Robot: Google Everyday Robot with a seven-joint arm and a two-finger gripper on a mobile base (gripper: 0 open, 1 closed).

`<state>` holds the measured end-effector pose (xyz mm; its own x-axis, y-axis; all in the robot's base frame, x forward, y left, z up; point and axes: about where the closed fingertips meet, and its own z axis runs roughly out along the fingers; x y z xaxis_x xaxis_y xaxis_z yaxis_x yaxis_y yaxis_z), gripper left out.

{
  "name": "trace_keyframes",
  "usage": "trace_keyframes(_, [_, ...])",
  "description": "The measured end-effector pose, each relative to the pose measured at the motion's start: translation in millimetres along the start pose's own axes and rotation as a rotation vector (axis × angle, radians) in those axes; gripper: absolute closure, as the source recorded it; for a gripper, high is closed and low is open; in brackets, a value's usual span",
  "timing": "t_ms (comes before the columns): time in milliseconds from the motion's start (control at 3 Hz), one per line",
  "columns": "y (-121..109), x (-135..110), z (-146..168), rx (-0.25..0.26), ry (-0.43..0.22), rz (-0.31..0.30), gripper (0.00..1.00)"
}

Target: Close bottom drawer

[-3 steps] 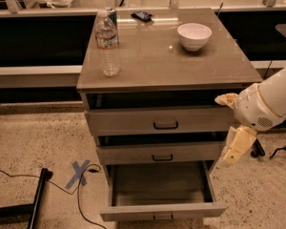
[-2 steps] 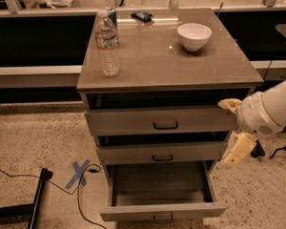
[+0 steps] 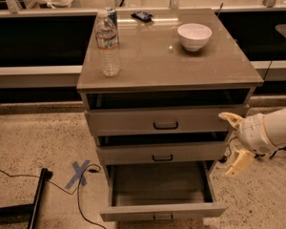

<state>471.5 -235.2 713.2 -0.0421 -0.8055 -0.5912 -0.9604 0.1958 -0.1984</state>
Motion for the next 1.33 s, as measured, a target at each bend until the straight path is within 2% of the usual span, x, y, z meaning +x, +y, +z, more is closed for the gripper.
trace_keyframes(333, [-0.6, 2.8, 4.2, -0.002, -0.002, 0.005, 0.00])
trace_keyframes(667, [-6.8, 37.3, 48.5, -0.025, -0.021, 0.065, 0.00])
trace_keyframes(1000, [12.7, 94.0, 109.2, -0.040, -0.058, 0.072, 0.00])
trace_keyframes(1333, [20.4, 126.3, 132.9, -0.023, -0.125, -0.023, 0.00])
